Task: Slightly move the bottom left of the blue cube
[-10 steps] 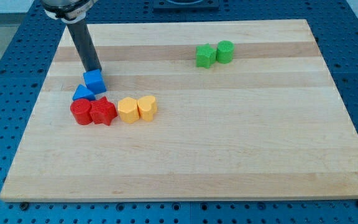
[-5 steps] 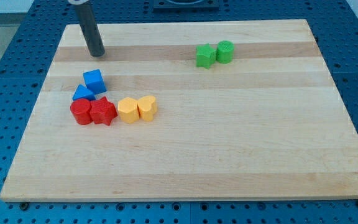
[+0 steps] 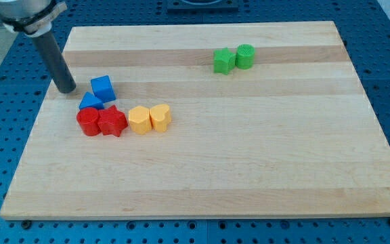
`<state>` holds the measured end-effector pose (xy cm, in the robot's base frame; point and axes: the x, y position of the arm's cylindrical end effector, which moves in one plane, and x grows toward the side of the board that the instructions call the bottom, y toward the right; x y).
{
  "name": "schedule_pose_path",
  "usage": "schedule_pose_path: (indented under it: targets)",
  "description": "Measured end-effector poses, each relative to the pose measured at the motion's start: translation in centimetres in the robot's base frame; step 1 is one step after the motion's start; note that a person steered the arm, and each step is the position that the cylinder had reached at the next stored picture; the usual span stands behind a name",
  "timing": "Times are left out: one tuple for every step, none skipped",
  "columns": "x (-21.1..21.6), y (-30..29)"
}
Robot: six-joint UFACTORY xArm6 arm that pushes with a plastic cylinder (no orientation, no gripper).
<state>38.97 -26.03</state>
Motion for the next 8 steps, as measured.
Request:
schedule_pose_path:
  targets:
    - [2.5,0.0]
    - [4.0,0.0]
    - [4.0,0.0]
    - [4.0,0.4]
    - [4.0,1.5]
    - [4.0,2.5]
    - [4.0,2.6]
    - [4.0,2.6]
